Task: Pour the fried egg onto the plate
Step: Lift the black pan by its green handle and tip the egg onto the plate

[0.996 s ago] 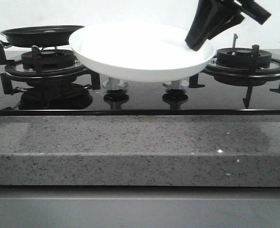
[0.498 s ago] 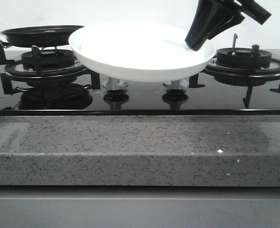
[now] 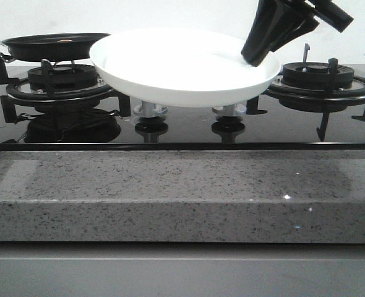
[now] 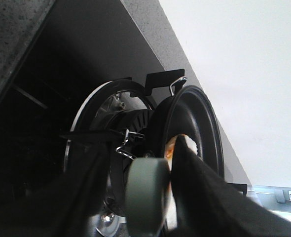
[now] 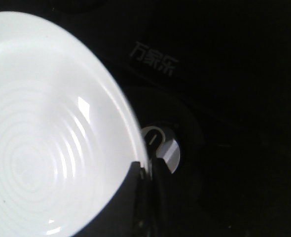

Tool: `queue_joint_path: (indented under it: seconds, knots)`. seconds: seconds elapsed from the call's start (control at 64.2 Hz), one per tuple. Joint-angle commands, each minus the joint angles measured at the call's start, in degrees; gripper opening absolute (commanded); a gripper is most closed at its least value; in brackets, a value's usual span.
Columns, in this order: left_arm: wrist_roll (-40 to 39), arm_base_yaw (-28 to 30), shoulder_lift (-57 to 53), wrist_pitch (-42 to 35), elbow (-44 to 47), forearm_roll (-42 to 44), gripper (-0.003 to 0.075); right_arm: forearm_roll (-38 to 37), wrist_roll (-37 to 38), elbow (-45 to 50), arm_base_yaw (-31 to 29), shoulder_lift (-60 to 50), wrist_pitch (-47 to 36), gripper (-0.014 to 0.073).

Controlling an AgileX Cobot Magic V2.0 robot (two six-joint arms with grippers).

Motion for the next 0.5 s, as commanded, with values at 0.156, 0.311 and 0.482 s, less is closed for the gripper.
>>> queue_joint_path:
  seconds: [0.156, 0.311, 0.482]
  knots:
    - [0.0, -0.2, -2.5, 1.4, -1.8, -3.8, -0.0006, 2.6, -0.4, -1.3, 0.0, -2.7, -1.3, -0.0061]
    - [0.0, 0.2, -2.5, 6.4, -1.8, -8.9, -0.0019, 2.6, -0.4, -1.3, 0.0, -2.7, -1.3, -0.0061]
    - [0.2, 0.5, -2.7, 12.9, -1.8, -18.4, -0.0019, 2.6, -0.4, -1.3, 0.0, -2.7, -1.3, -0.0061]
